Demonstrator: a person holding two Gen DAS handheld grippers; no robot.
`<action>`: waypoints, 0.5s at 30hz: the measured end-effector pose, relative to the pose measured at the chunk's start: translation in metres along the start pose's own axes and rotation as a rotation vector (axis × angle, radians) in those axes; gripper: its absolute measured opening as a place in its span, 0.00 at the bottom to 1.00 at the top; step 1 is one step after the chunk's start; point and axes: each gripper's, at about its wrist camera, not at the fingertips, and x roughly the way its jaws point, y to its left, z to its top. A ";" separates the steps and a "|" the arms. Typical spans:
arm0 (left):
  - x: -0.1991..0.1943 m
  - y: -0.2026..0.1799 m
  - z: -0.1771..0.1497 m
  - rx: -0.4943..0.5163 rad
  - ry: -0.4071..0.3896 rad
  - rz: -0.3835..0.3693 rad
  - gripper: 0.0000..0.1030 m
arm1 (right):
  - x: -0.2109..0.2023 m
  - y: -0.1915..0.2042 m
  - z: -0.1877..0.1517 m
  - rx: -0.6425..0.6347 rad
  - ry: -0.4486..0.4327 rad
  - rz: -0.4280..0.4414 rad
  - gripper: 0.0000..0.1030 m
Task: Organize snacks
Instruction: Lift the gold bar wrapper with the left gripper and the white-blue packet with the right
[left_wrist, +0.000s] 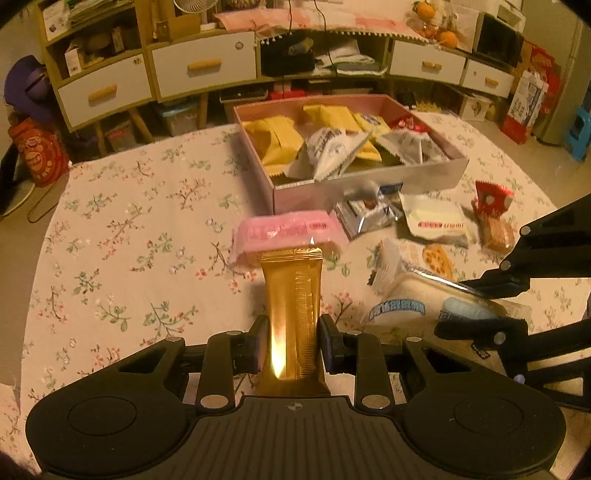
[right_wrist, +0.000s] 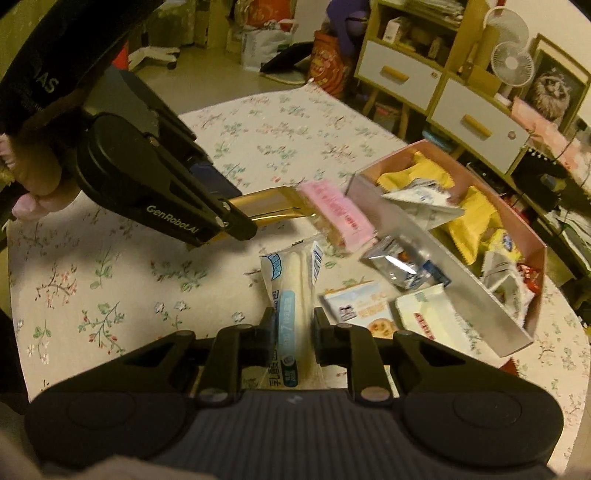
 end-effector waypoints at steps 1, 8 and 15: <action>-0.001 -0.001 0.001 0.000 -0.003 0.000 0.25 | -0.001 -0.003 0.000 0.007 -0.003 -0.007 0.17; 0.002 -0.006 0.016 0.007 -0.021 0.008 0.25 | -0.011 -0.039 0.001 0.097 -0.034 -0.057 0.17; 0.002 -0.020 0.042 0.052 -0.061 0.016 0.25 | -0.018 -0.073 0.000 0.151 -0.055 -0.127 0.17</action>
